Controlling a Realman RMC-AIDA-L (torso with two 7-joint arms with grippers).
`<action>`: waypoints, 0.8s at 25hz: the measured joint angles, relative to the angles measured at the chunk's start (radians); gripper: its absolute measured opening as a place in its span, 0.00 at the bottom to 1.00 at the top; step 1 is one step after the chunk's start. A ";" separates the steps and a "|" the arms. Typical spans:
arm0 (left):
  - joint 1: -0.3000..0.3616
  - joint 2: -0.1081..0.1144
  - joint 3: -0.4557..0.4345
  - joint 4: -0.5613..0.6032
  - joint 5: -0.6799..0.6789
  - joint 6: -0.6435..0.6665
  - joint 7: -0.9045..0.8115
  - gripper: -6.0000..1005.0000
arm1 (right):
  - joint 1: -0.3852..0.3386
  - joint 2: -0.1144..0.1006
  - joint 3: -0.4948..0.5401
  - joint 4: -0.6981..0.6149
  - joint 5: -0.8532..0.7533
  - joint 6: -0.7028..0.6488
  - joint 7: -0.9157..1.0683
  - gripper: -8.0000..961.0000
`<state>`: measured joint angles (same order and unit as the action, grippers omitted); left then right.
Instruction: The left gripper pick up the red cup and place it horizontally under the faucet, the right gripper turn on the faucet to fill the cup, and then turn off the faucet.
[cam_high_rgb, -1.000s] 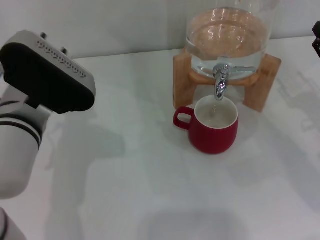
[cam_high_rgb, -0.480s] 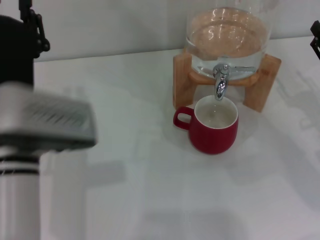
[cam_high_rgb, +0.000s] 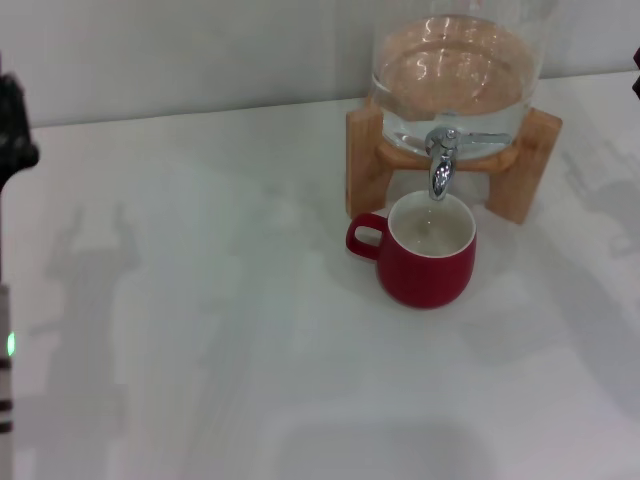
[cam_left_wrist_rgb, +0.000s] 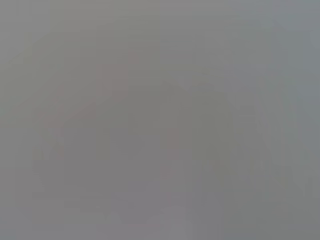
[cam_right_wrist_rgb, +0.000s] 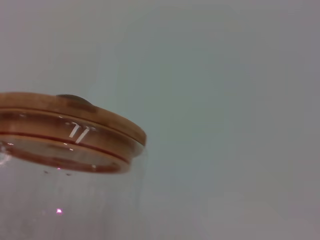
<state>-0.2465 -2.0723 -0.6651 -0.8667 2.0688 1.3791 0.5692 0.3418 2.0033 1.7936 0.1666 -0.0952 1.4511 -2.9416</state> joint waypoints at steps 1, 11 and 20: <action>0.001 0.001 -0.005 0.037 0.019 0.011 -0.090 0.45 | 0.000 0.000 0.003 0.000 0.000 -0.004 0.000 0.64; -0.041 0.017 -0.052 0.324 0.091 0.044 -0.571 0.57 | 0.006 0.003 0.011 0.010 0.000 -0.014 0.002 0.64; -0.043 -0.002 -0.165 0.403 0.084 0.056 -0.626 0.82 | -0.005 0.006 0.056 0.003 0.047 0.059 0.059 0.64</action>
<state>-0.2890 -2.0747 -0.8303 -0.4633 2.1533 1.4353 -0.0565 0.3366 2.0092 1.8499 0.1694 -0.0485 1.5103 -2.8829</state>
